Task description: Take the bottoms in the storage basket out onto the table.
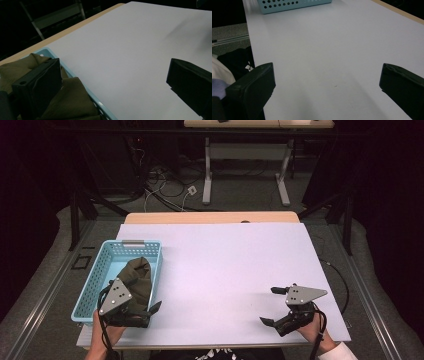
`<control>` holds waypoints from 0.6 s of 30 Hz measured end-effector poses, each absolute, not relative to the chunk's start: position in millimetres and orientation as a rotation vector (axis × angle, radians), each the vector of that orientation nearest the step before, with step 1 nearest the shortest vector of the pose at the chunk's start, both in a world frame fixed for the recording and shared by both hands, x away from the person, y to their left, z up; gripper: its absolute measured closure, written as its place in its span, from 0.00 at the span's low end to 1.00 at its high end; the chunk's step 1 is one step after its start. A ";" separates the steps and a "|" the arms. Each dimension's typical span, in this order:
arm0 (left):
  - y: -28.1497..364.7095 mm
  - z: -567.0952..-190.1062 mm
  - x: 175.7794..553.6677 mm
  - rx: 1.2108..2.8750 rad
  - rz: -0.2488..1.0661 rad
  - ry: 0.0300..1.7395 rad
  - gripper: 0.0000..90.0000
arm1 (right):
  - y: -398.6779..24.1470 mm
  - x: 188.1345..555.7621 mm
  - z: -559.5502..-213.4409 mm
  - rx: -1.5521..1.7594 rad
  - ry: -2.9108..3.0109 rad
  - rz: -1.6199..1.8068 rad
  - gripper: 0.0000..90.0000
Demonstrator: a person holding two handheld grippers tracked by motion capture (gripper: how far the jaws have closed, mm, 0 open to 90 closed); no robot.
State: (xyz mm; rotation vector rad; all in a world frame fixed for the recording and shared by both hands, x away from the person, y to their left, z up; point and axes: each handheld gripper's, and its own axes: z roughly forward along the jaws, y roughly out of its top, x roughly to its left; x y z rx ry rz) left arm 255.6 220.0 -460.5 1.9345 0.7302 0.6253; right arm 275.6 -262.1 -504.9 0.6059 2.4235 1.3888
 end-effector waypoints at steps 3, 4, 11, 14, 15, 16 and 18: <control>221.6 -459.0 255.1 1.937 0.639 0.730 0.00 | -261.8 275.1 -504.7 0.601 2.421 1.386 0.00; 221.6 -459.0 255.1 1.937 0.639 0.730 0.00 | -261.7 274.9 -504.6 0.602 2.421 1.384 0.00; 227.6 -454.2 254.0 1.910 0.657 0.744 0.00 | -261.4 274.3 -504.6 0.598 2.427 1.376 0.00; 230.2 -452.7 254.9 1.902 0.660 0.751 0.00 | -261.0 274.0 -505.0 0.601 2.428 1.367 0.00; 230.2 -452.7 254.9 1.902 0.660 0.751 0.00 | -261.2 273.9 -505.0 0.600 2.427 1.368 0.00; 230.4 -451.8 255.4 1.909 0.666 0.754 0.00 | -261.3 273.8 -505.0 0.599 2.426 1.368 0.00; 230.6 -450.2 255.7 1.918 0.675 0.758 0.00 | -261.6 273.8 -504.9 0.600 2.424 1.372 0.00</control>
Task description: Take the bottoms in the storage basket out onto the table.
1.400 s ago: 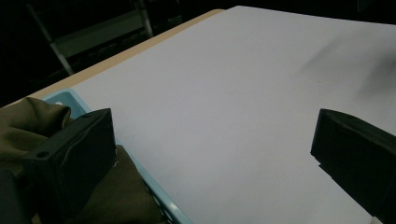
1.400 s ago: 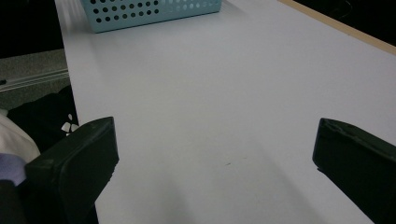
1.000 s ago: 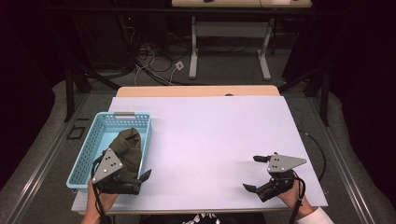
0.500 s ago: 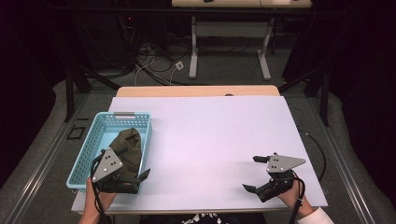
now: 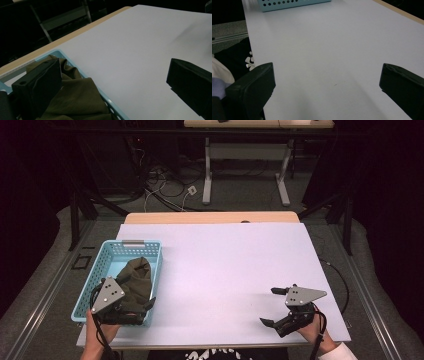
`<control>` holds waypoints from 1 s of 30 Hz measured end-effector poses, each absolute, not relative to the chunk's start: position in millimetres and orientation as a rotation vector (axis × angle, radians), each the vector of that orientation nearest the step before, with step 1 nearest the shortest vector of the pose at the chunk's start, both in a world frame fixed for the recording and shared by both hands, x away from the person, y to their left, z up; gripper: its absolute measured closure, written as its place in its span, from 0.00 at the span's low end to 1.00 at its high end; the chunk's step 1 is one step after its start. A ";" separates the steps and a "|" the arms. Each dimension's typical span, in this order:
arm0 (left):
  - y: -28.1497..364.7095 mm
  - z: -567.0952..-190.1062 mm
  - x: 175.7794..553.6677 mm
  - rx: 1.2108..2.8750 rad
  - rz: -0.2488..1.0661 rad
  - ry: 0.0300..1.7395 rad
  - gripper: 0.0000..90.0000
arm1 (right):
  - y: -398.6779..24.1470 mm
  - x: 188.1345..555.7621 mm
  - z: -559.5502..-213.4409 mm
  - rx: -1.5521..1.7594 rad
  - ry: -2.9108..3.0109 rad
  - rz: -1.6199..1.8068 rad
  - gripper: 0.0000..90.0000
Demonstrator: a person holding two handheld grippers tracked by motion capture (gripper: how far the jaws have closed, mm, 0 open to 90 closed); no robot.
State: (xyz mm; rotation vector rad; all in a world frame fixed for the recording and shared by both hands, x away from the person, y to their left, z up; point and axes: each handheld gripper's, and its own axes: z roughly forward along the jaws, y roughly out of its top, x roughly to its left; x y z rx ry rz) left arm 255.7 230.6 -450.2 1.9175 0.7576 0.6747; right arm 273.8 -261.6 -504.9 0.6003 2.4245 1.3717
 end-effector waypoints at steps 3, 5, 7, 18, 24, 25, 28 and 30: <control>231.9 -448.0 255.9 1.920 0.689 0.764 0.00 | -261.4 274.0 -504.9 0.603 2.427 1.368 0.00; 232.6 -447.6 256.3 1.921 0.691 0.763 0.00 | -260.9 274.1 -504.8 0.606 2.430 1.367 0.00; 234.1 -447.3 257.2 1.922 0.693 0.771 0.00 | -260.5 274.2 -505.1 0.604 2.429 1.366 0.00; 240.0 -445.4 263.4 1.920 0.686 0.792 0.00 | -260.6 274.9 -506.7 0.615 2.439 1.351 0.00; 245.2 -442.3 264.8 1.908 0.695 0.806 0.00 | -260.0 274.1 -506.9 0.613 2.441 1.350 0.00; 246.2 -442.4 265.5 1.906 0.692 0.813 0.00 | -260.0 274.2 -507.0 0.613 2.441 1.350 0.00; 248.7 -442.7 267.3 1.906 0.693 0.825 0.00 | -260.0 274.3 -507.0 0.613 2.442 1.347 0.00; 251.3 -443.6 270.3 1.898 0.701 0.844 0.00 | -260.0 274.2 -507.0 0.614 2.442 1.347 0.00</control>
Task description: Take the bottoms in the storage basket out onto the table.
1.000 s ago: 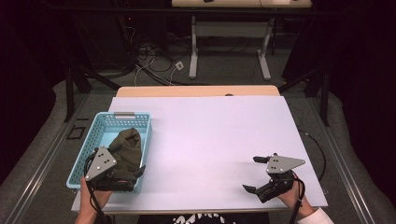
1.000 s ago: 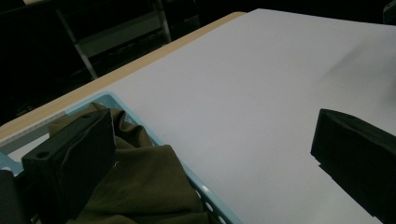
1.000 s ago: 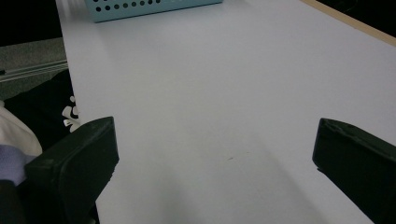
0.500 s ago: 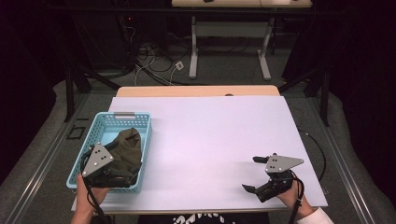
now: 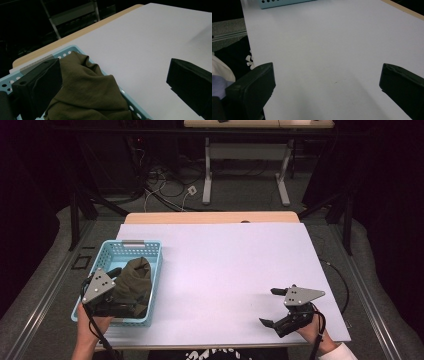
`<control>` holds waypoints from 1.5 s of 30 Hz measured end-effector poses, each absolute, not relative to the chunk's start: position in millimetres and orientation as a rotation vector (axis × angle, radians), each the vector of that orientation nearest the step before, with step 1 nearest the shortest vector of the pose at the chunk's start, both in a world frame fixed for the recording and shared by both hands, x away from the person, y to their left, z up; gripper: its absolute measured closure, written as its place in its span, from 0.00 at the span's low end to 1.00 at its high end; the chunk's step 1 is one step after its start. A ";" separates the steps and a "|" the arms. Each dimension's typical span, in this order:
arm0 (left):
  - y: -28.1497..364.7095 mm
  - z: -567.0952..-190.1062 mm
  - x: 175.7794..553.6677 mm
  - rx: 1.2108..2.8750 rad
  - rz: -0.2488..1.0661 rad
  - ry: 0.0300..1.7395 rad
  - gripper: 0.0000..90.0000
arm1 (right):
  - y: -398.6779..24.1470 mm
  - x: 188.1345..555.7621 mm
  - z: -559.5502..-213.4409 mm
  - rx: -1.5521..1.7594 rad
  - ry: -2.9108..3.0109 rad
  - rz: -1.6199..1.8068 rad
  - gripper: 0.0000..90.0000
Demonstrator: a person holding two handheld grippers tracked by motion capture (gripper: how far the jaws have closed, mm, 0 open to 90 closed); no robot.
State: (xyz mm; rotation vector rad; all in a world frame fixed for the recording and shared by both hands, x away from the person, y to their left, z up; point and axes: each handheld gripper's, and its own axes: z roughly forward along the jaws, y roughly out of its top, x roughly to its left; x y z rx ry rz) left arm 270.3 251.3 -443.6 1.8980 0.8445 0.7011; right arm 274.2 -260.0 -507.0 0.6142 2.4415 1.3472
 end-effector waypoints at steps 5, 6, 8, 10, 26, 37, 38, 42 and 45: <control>253.2 -445.6 275.4 1.909 0.713 0.873 0.00 | -259.8 274.6 -507.2 0.620 2.440 1.335 0.00; 253.5 -445.9 276.5 1.911 0.710 0.880 0.00 | -259.8 274.6 -507.2 0.620 2.440 1.335 0.00; 254.0 -446.6 278.8 1.912 0.707 0.890 0.00 | -259.8 274.5 -507.1 0.619 2.440 1.335 0.00; 255.0 -448.1 282.9 1.927 0.688 0.904 0.00 | -259.7 274.5 -507.1 0.618 2.440 1.336 0.00; 262.9 -458.7 294.9 1.973 0.623 1.031 0.00 | -260.2 274.4 -507.1 0.614 2.443 1.333 0.00; 264.8 -467.3 302.5 2.033 0.563 1.135 0.00 | -260.8 274.3 -507.0 0.614 2.442 1.335 0.00; 264.7 -468.0 303.0 2.036 0.562 1.144 0.00 | -260.8 274.2 -507.0 0.613 2.443 1.334 0.00; 265.2 -470.9 305.3 2.054 0.541 1.166 0.00 | -260.8 273.8 -506.6 0.607 2.442 1.336 0.00; 264.9 -472.0 306.3 2.063 0.533 1.178 0.00 | -260.8 273.6 -506.5 0.605 2.441 1.337 0.00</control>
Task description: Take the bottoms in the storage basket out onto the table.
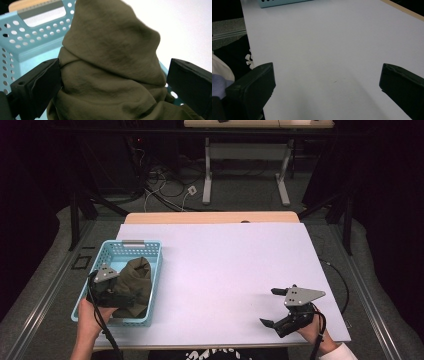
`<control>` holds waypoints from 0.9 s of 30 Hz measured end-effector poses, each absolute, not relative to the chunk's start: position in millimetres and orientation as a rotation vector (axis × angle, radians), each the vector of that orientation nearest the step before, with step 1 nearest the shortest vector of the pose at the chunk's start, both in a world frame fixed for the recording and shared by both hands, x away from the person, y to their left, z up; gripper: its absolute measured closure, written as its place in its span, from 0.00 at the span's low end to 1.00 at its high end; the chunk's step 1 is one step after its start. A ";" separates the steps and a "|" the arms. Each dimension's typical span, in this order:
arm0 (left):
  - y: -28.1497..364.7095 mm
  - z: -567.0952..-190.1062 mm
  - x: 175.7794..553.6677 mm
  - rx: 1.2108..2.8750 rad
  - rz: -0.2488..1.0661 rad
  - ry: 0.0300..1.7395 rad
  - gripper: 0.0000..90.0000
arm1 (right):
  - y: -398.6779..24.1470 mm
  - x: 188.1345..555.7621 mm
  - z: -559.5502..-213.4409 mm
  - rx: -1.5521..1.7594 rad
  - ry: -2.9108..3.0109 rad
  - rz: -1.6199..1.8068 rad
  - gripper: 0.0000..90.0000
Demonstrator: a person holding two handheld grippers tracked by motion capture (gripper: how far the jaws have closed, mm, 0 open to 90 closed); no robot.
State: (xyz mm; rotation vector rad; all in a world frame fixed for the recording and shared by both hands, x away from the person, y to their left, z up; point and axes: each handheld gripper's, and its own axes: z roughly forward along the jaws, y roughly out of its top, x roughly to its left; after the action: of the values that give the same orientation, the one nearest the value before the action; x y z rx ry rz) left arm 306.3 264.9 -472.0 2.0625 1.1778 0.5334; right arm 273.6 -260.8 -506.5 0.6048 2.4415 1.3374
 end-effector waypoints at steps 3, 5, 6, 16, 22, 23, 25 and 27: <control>264.6 -473.6 307.4 2.066 0.524 1.196 0.00 | -260.9 273.7 -506.6 0.604 2.443 1.336 0.00; 264.7 -474.2 308.1 2.073 0.518 1.207 0.00 | -260.9 273.7 -506.7 0.604 2.443 1.336 0.00; 264.5 -475.0 308.7 2.077 0.515 1.216 0.00 | -260.8 273.6 -506.7 0.604 2.443 1.336 0.00; 263.5 -479.4 311.5 2.104 0.500 1.263 0.00 | -260.8 273.6 -506.9 0.603 2.446 1.335 0.00; 263.1 -482.5 313.0 2.117 0.479 1.290 0.00 | -261.1 273.6 -506.8 0.606 2.446 1.333 0.00; 263.1 -482.8 313.3 2.120 0.476 1.293 0.00 | -261.0 273.6 -506.8 0.604 2.447 1.333 0.00; 262.9 -483.6 313.8 2.124 0.468 1.312 0.00 | -260.9 273.4 -506.8 0.604 2.446 1.333 0.00; 262.0 -485.7 314.6 2.132 0.467 1.330 0.00 | -260.7 273.4 -506.9 0.604 2.448 1.332 0.00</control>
State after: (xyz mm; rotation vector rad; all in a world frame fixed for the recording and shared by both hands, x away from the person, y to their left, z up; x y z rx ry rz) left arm 314.6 262.0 -485.7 2.1322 1.3303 0.4671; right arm 273.4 -260.7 -506.9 0.6039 2.4478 1.3316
